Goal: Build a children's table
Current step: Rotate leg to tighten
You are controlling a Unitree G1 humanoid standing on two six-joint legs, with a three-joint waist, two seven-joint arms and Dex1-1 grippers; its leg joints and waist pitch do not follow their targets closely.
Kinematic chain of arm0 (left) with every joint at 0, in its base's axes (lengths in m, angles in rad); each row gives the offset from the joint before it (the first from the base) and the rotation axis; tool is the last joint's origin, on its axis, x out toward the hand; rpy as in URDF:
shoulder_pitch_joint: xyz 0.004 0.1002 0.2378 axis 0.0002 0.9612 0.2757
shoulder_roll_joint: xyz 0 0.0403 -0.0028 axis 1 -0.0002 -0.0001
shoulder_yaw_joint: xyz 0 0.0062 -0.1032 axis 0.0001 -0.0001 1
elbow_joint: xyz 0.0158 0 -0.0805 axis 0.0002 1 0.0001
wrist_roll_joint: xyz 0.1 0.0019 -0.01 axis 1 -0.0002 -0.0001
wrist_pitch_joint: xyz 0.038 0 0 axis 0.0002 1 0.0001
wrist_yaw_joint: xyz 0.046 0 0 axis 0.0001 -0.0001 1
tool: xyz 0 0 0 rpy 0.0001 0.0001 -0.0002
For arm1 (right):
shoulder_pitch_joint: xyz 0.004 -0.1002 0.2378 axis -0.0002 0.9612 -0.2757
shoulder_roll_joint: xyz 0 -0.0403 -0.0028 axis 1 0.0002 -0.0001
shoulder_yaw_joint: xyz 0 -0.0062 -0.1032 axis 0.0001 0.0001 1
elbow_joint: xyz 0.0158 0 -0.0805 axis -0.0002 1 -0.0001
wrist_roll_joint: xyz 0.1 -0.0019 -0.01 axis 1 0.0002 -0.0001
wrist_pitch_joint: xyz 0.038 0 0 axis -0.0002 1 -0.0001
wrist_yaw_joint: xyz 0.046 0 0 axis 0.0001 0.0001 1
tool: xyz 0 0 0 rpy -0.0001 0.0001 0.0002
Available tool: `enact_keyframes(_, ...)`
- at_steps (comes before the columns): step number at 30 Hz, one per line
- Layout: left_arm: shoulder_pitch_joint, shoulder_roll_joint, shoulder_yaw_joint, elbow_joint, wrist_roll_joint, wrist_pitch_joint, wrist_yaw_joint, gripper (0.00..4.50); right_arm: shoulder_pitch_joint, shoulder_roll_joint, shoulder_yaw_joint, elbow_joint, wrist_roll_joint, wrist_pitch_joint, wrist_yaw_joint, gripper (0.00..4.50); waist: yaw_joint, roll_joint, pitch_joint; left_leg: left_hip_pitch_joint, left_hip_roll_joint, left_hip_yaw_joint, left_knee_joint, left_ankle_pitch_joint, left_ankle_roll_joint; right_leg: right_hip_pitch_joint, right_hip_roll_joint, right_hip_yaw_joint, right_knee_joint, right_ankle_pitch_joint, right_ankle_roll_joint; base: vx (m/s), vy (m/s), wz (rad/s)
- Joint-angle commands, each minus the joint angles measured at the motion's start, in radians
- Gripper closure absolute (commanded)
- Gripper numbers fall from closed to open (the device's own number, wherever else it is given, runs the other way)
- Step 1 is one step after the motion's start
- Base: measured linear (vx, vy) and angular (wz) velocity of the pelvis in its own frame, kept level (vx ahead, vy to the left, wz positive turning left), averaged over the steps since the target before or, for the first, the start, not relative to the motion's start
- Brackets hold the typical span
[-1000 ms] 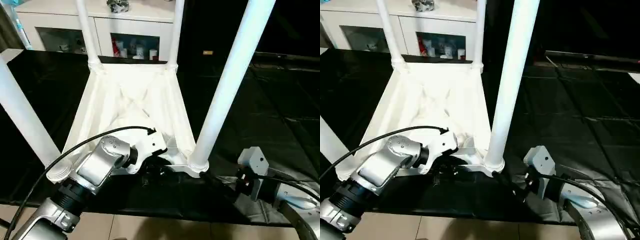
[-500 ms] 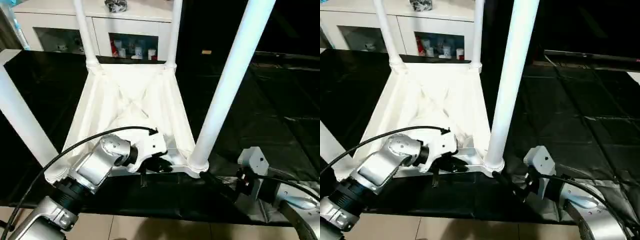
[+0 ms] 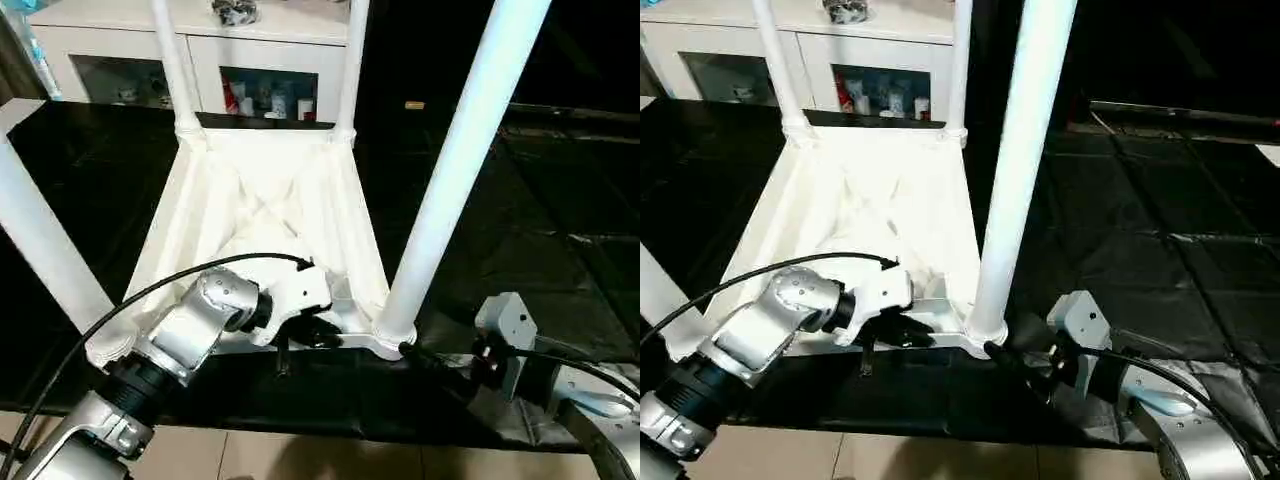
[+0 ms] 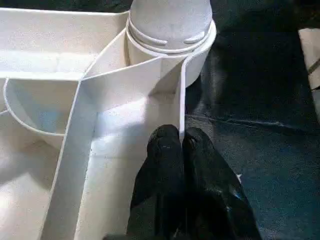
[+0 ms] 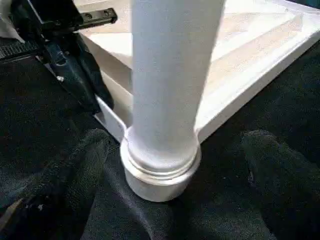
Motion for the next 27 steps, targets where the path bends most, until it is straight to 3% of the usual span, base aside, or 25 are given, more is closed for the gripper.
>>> enact_keyframes(1,0.004,0.02,-0.01,0.023,-0.008,-0.046,-0.06,4.46,-0.027,-0.003,-0.023,0.0,0.037,0.026,0.021,0.0,-0.001,-0.005,-0.051,0.008,0.045,-0.011,-0.063,-0.058,0.077,0.039,-0.076,0.042,-0.062,0.179,-0.254,0.0,0.0,0.0)
enact_keyframes(5,-0.008,0.068,-0.025,0.057,-0.01,-0.148,-0.163,4.46,-0.045,0.002,-0.021,0.005,0.129,0.031,0.121,0.0,0.003,-0.004,-0.051,0.01,0.046,-0.01,-0.063,-0.067,0.089,0.037,-0.078,0.042,-0.062,0.162,-0.253,0.0,0.0,0.0)
enact_keyframes(8,-0.023,0.086,-0.041,0.088,0.006,-0.189,-0.2,4.46,-0.083,0.0,-0.005,0.037,0.129,0.012,0.164,0.0,0.002,0.001,-0.051,0.013,0.048,-0.01,-0.064,-0.071,0.084,0.032,-0.077,0.04,-0.061,0.154,-0.258,0.0,0.0,0.0)
enact_keyframes(11,-0.05,0.105,-0.059,0.134,0.025,-0.249,-0.247,4.46,-0.163,-0.014,0.029,0.108,0.15,0.026,0.272,0.0,0.003,0.0,-0.051,0.012,0.047,-0.009,-0.065,-0.082,0.07,0.035,-0.081,0.041,-0.061,0.128,-0.268,0.0,0.0,0.0)
enact_keyframes(13,-0.057,0.104,-0.061,0.148,0.026,-0.267,-0.257,4.46,-0.182,-0.019,0.037,0.124,0.159,0.037,0.297,0.0,0.005,-0.001,-0.054,0.012,0.048,-0.008,-0.062,-0.058,0.076,0.035,-0.08,0.041,-0.056,0.171,-0.276,0.0,0.0,0.0)
enact_keyframes(20,-0.097,0.079,-0.092,0.19,0.037,-0.343,-0.337,4.5,-0.349,-0.028,0.145,0.321,0.099,0.022,0.487,0.37,0.009,-0.012,-0.057,0.009,0.048,-0.005,-0.058,-0.026,0.095,0.036,-0.083,0.035,-0.05,0.199,-0.299,0.0,0.0,0.0)
enact_keyframes(24,-0.11,0.063,-0.099,0.209,0.042,-0.361,-0.341,4.5,-0.406,-0.016,0.186,0.389,0.065,0.0,0.537,0.74,0.022,-0.01,-0.058,0.012,0.052,-0.003,-0.055,-0.012,0.098,0.032,-0.083,0.035,-0.046,0.208,-0.307,0.0,0.0,0.0)
enact_keyframes(27,-0.122,0.049,-0.096,0.226,0.04,-0.364,-0.345,4.5,-0.443,-0.006,0.217,0.443,0.047,-0.021,0.562,0.95,0.032,-0.014,-0.058,0.013,0.052,0.0,-0.054,-0.013,0.095,0.03,-0.084,0.034,-0.045,0.199,-0.305,0.0,0.0,0.0)
